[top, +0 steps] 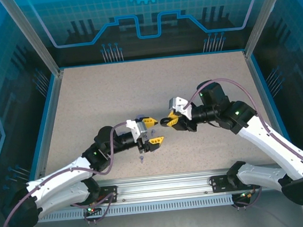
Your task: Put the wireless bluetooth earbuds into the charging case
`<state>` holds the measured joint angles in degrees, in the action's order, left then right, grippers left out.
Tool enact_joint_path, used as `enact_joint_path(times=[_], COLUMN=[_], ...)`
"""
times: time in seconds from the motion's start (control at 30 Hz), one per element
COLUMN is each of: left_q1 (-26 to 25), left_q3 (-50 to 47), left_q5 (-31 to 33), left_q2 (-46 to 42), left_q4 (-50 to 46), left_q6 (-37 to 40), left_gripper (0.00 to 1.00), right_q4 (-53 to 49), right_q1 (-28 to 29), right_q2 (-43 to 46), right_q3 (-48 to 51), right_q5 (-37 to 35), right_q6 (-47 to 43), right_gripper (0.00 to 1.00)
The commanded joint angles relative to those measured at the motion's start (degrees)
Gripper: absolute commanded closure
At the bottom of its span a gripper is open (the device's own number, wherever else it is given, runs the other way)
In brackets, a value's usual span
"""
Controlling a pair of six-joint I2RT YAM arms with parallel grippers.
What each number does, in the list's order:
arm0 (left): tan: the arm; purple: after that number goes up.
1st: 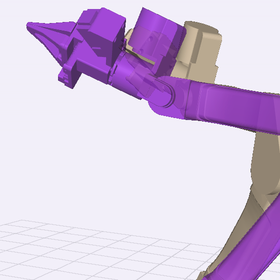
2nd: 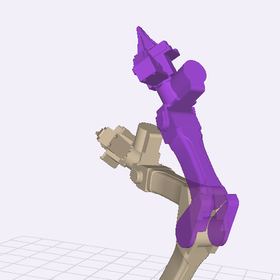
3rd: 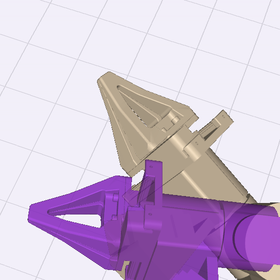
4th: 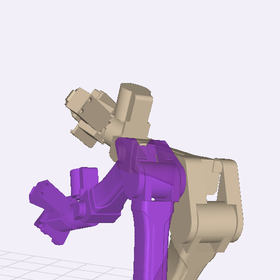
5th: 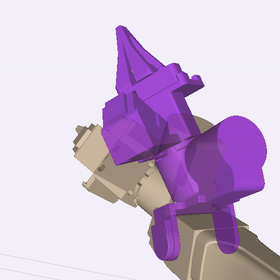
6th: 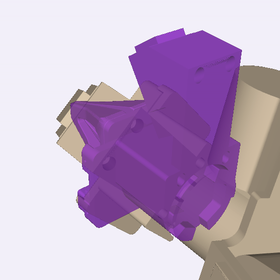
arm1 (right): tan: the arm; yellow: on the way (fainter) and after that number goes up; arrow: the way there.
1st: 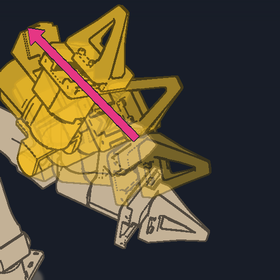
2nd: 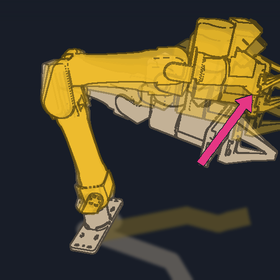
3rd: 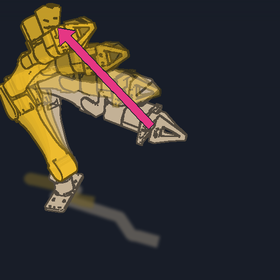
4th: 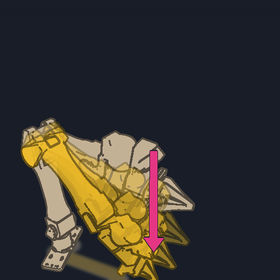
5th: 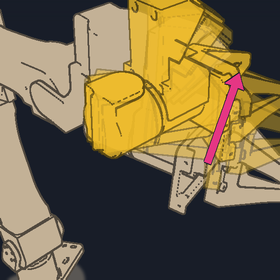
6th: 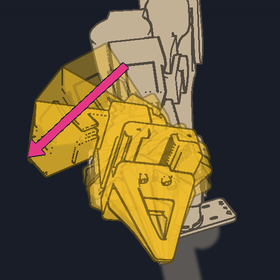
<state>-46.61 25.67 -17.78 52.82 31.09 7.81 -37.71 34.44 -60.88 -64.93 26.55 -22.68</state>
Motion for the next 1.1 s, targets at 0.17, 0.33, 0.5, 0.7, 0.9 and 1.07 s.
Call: enact_joint_path(times=[0.17,0.33,0.5,0.7,0.9,1.07], left_q1=[0.1,0.1,0.1,0.1,0.1,0.1], left_q3=[-4.1,-5.5,-6.5,-6.6,-6.5,-6.5], left_q5=[8.5,12.3,14.2,14.4,13.8,13.8], left_q2=[-8.5,-13.8,-17.2,-17.6,-16.9,-15.9], left_q4=[-5.7,-9.3,-11.0,-11.4,-11.0,-10.7], left_q6=[1.6,1.9,2.0,1.6,1.0,1.0], left_gripper=[0.25,0.24,0.24,0.25,0.25,0.25], right_q4=[-9.9,-13.0,-12.5,-14.2,-14.5,-15.5], right_q1=[-11.1,-17.1,-18.9,-19.8,-21.6,-22.1], right_q2=[-7.4,-17.9,-26.0,-36.7,-41.7,-43.4], right_q3=[1.6,1.4,1.3,-1.9,-3.3,-3.6], right_q5=[-8.4,-9.1,-10.1,-10.6,-7.6,-9.9], right_q6=[1.4,3.6,4.4,4.3,4.8,5.1], right_gripper=[0.79,0.8,0.8,0.8,0.79,0.72])
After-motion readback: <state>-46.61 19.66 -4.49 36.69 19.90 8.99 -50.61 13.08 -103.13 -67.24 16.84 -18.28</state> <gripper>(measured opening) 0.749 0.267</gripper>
